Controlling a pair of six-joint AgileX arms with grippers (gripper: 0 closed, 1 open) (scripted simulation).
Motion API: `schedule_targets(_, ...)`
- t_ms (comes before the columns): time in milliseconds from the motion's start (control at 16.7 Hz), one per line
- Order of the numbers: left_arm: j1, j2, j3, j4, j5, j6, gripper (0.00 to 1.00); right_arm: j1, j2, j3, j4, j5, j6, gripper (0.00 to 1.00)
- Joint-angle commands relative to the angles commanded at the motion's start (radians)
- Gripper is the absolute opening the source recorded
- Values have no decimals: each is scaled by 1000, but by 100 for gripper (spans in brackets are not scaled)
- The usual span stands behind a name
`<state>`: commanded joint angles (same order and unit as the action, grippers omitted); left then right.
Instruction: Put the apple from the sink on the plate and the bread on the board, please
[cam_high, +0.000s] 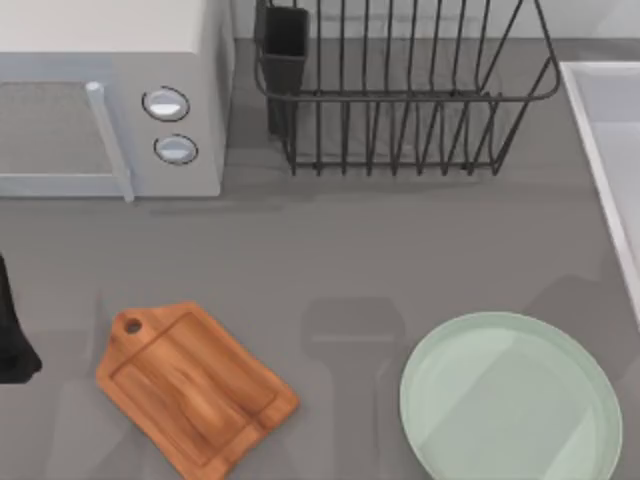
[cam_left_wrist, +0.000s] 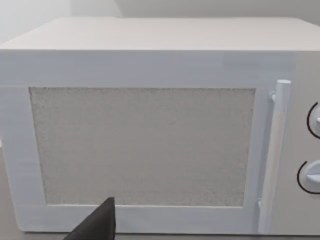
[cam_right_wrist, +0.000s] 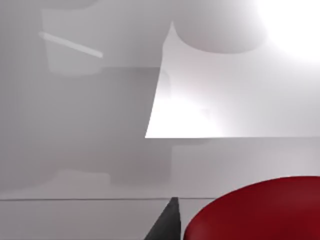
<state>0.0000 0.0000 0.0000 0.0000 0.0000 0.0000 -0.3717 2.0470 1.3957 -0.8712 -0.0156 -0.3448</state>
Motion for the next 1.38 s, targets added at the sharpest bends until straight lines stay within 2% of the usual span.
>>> schedule_targets(240,0,0,0,0,0,0,100,28,-22,15,-5,1,29,0)
schedule_targets(420,0,0,0,0,0,0,100,124,-77,22,-37,4,123,0)
schedule_targets(1140,0,0,0,0,0,0,100,793,-353,-104,-255,13,780,0)
schedule_targets(1380,0,0,0,0,0,0,100,955,-417,-148,-306,15,940,0)
